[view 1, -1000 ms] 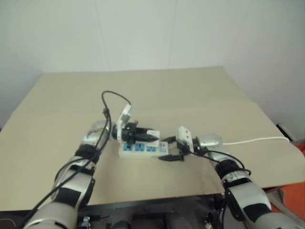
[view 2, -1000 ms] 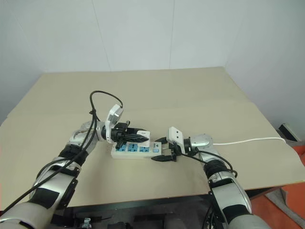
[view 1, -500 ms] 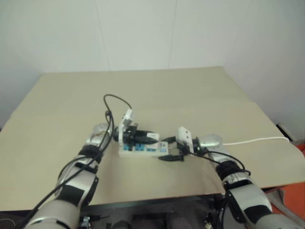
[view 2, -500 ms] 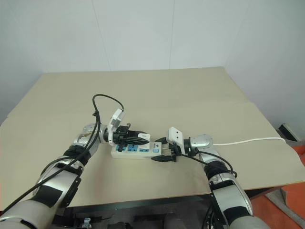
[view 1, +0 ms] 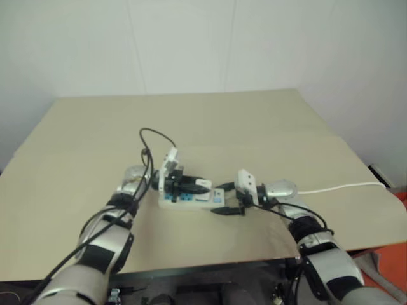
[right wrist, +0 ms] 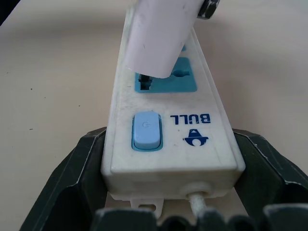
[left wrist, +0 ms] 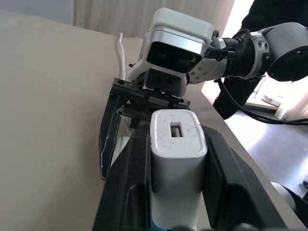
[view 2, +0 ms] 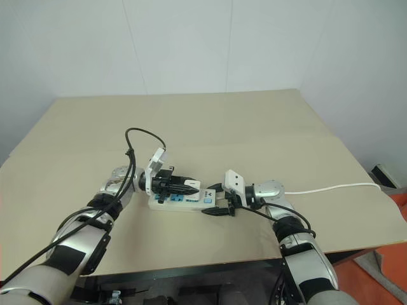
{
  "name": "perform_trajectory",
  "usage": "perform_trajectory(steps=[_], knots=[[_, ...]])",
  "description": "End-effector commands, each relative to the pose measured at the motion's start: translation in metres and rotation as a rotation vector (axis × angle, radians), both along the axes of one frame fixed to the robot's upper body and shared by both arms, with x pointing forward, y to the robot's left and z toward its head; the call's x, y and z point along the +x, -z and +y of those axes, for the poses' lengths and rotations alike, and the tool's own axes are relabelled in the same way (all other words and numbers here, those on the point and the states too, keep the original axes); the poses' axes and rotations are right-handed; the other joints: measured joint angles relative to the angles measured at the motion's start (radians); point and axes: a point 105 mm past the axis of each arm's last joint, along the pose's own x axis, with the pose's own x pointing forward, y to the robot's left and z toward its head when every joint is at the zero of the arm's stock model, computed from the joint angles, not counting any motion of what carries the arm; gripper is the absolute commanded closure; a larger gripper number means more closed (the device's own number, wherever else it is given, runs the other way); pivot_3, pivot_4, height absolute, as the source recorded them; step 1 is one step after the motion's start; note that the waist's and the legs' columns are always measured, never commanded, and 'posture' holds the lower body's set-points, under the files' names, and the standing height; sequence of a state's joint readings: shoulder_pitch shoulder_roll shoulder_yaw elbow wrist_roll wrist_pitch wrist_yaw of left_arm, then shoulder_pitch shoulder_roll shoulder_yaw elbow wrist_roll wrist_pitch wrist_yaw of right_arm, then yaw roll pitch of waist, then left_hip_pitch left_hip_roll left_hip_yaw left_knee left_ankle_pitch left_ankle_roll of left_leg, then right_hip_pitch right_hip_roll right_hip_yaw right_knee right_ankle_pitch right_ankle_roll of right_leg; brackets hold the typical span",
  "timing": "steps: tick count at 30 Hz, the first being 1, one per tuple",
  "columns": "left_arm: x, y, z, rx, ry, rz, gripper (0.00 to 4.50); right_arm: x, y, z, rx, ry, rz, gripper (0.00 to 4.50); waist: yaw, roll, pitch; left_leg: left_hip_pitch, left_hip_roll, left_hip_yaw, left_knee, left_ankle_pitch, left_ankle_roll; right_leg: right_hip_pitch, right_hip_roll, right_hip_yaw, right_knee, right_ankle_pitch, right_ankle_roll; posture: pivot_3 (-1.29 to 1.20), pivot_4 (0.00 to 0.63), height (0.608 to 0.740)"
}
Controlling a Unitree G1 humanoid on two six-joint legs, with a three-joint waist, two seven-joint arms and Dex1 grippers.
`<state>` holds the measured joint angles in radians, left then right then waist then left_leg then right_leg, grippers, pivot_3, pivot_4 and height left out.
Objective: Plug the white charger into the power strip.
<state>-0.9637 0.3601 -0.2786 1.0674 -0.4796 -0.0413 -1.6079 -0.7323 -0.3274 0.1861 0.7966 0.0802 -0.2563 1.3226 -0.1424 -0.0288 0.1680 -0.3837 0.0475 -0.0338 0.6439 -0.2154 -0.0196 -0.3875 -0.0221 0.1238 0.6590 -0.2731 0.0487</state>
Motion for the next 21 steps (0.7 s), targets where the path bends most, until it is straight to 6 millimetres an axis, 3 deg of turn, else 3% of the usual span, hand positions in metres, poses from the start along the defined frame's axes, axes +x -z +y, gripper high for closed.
perform_trajectory(steps=[1,14,21], knots=[[0.003,-0.003,0.001,0.011,-0.004,-0.029,3.49,-0.013,0.03,-0.002,-0.093,-0.022,0.095,1.1,-0.001,0.0,0.0,0.0,0.0,0.0,0.0,0.0,0.0,0.0,0.0,0.0,0.0,0.0,0.0,0.0,0.15,0.74],[0.001,0.01,0.002,0.022,-0.023,-0.065,3.49,-0.016,0.033,-0.007,-0.101,-0.013,0.105,1.1,0.012,0.0,-0.002,0.001,0.0,0.0,0.0,0.0,0.0,0.001,0.0,0.0,-0.001,0.0,0.0,0.0,0.15,0.74],[-0.009,0.03,0.008,0.066,-0.007,-0.074,3.49,-0.017,0.032,-0.007,-0.092,-0.012,0.11,1.1,0.014,0.0,-0.003,0.001,0.0,0.0,-0.001,0.0,0.0,0.001,0.0,0.0,-0.002,0.0,0.0,0.0,0.15,0.74]])
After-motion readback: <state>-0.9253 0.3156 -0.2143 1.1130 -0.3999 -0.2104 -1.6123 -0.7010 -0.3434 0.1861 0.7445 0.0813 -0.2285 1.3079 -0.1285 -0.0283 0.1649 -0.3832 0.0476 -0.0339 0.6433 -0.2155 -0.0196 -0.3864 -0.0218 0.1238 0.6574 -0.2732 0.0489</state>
